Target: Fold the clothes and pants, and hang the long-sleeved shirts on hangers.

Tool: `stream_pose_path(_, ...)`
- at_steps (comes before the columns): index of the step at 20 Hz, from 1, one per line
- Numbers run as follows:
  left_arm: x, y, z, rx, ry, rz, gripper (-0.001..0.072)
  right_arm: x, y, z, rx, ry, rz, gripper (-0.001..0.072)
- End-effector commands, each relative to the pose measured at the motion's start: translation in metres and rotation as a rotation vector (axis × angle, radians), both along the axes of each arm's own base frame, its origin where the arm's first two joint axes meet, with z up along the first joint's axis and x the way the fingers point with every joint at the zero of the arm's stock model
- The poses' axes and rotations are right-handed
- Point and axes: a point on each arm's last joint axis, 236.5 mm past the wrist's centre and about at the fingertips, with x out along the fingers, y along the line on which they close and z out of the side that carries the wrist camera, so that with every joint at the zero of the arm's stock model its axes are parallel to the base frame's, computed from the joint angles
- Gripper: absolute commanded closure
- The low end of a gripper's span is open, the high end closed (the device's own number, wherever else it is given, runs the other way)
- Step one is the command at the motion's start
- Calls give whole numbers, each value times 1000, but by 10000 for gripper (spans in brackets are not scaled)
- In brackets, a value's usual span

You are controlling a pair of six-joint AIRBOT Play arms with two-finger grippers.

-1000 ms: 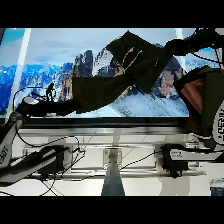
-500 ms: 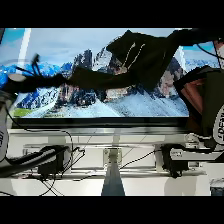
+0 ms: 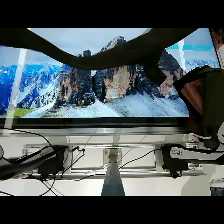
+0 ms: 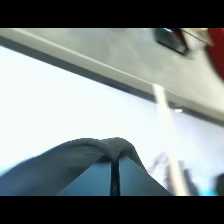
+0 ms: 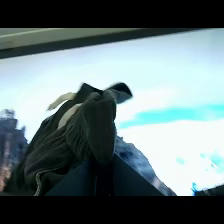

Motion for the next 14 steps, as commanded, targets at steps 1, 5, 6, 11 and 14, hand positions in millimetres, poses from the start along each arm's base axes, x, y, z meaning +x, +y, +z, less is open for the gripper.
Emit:
stream_pose_path(1,-34,46,-47,186,251,73,692,-36,-28,-40,68,162,-79,677)
stream_pose_path(5,-60,80,-146,204,506,120,692,-84,-11,-118,138,354,-82,677)
stream_pose_path(6,-75,87,-176,212,594,120,692,-103,-4,-138,127,410,-60,677)
stream_pose_path(11,-183,116,-304,294,1058,84,691,-234,51,-213,156,706,70,676)
stream_pose_path(14,-217,119,-332,296,1160,52,691,-288,66,-241,153,791,79,676)
